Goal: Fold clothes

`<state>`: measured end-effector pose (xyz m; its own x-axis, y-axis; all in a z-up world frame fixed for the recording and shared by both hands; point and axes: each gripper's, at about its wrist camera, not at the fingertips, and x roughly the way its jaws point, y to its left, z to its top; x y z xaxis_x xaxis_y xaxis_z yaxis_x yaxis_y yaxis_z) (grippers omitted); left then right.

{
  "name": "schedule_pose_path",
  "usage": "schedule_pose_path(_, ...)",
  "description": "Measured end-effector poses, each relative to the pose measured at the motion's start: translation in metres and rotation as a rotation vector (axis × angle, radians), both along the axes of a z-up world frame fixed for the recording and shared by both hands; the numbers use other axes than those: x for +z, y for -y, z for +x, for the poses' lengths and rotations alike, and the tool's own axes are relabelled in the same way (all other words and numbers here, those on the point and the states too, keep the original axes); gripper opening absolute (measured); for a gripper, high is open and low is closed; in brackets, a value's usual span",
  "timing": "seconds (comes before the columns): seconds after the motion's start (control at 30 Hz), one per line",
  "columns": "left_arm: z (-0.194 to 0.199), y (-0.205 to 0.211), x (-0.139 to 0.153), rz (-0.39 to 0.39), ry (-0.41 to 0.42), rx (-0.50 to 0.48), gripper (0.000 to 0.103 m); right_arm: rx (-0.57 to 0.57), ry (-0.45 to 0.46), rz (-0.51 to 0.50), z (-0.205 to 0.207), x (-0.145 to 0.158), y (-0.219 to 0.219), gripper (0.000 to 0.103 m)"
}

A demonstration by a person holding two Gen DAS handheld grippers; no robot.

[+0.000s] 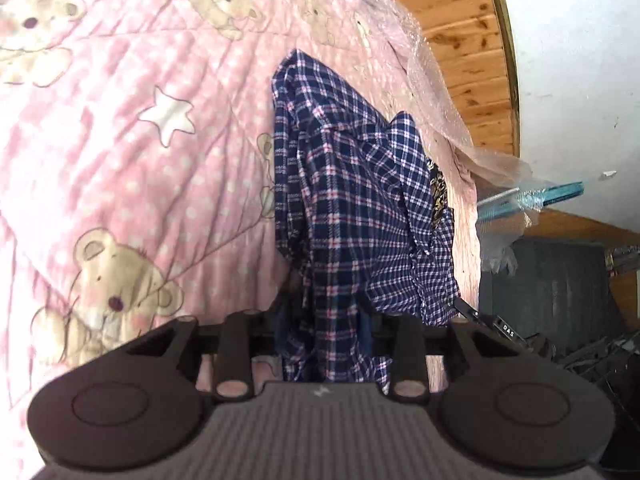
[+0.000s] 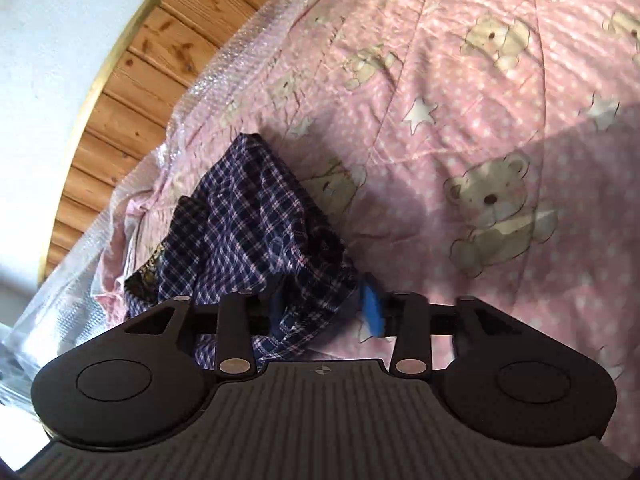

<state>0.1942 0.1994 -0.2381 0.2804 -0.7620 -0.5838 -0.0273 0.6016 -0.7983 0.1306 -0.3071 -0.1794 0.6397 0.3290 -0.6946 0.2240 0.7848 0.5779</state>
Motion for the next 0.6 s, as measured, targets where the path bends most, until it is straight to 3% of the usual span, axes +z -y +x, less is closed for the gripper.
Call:
schedule_pose_path(0.13,-0.007,-0.007,0.043,0.122,0.140,0.043,0.064,0.126,0.023,-0.115,0.023,0.020,0.012,0.054)
schedule_pose_path(0.2,0.005,-0.007,0.058,0.215,0.207,0.098,0.072,0.216,0.029,-0.139,0.055,0.017,0.003,0.062)
schedule_pose_path(0.3,0.034,0.008,0.062,0.325,0.258,0.116,0.072,0.351,0.038,-0.174,0.103,0.012,-0.010,0.066)
schedule_pose_path(0.37,0.048,0.021,0.061,0.370,0.276,0.084,0.072,0.441,0.044,-0.197,0.134,0.009,-0.018,0.059)
schedule_pose_path(0.4,0.050,0.024,0.060,0.399,0.283,0.063,0.067,0.486,0.048,-0.209,0.150,0.007,-0.023,0.048)
schedule_pose_path(0.43,0.051,0.028,0.059,0.428,0.291,0.042,0.049,0.510,0.055,-0.223,0.156,0.008,-0.026,0.015)
schedule_pose_path(0.5,0.053,0.034,0.055,0.466,0.303,0.003,0.010,0.532,0.074,-0.254,0.157,0.011,-0.030,0.006)
schedule_pose_path(0.6,0.049,0.036,0.054,0.484,0.325,0.016,0.006,0.564,0.103,-0.301,0.157,0.017,-0.037,0.002)
